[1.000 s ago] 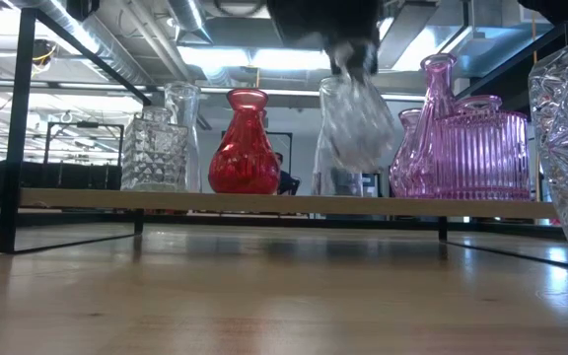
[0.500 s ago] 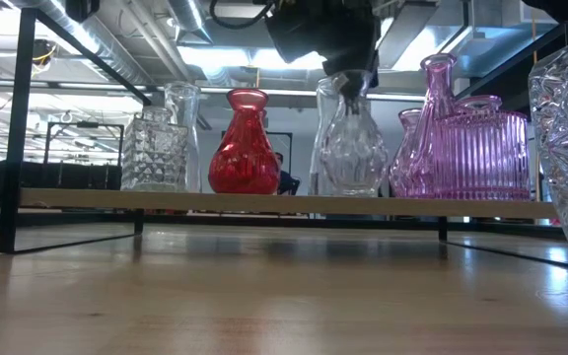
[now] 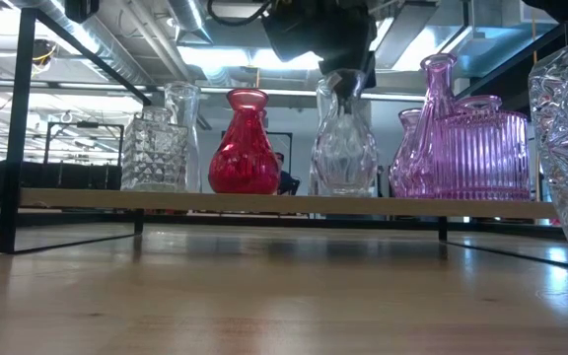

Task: Sort vases onto shelf
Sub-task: Put the transparent flower vase on the shelf aligned with the other transparent flower vase

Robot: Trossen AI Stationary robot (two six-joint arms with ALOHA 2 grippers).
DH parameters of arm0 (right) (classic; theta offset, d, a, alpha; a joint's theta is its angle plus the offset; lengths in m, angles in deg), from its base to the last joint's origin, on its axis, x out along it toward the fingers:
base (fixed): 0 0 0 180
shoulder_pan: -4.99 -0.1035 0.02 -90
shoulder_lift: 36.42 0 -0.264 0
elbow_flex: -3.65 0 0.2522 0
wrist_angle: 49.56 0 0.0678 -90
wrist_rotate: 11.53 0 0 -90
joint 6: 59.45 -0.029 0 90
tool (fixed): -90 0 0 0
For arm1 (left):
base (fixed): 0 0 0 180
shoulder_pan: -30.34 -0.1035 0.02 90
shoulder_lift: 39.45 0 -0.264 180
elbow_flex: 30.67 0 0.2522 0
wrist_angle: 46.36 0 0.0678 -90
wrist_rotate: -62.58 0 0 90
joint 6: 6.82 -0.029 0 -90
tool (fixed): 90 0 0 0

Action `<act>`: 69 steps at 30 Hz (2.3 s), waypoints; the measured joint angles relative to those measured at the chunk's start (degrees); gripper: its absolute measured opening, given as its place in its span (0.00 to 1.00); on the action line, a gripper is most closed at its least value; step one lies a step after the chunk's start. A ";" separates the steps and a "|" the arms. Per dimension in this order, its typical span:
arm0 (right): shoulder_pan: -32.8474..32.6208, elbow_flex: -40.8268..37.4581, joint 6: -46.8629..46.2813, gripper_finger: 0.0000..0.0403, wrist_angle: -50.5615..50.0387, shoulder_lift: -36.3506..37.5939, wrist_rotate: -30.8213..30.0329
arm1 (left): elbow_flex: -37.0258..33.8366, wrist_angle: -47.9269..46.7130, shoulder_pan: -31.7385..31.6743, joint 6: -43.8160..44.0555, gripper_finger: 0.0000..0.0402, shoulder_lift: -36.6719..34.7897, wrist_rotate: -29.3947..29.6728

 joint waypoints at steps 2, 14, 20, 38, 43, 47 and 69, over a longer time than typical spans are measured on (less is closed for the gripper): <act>0.00 -0.02 -0.22 0.02 -0.06 0.00 -0.58 | 0.00 0.01 0.00 0.00 0.00 0.00 0.00; -0.04 -0.02 -0.89 0.14 -0.31 0.02 -1.35 | 0.00 0.04 0.00 0.23 0.00 0.00 -1.46; -0.08 0.28 -1.86 0.18 -0.69 0.04 -1.31 | 0.00 0.06 0.00 0.22 0.00 0.00 -1.46; -2.31 4.28 -4.49 0.18 -1.30 0.04 -2.46 | 0.00 0.13 -0.01 0.22 0.00 0.02 -1.46; -2.34 4.28 -5.10 0.18 -2.43 0.46 -4.71 | 0.00 0.44 0.00 0.25 0.00 0.02 -1.46; -2.34 4.28 -5.60 0.18 -2.60 1.34 -5.90 | 0.00 0.43 0.00 0.55 0.00 0.04 -1.93; -10.85 4.28 -12.55 0.18 4.30 7.87 -9.42 | -0.04 0.15 0.00 0.57 0.00 1.73 -2.99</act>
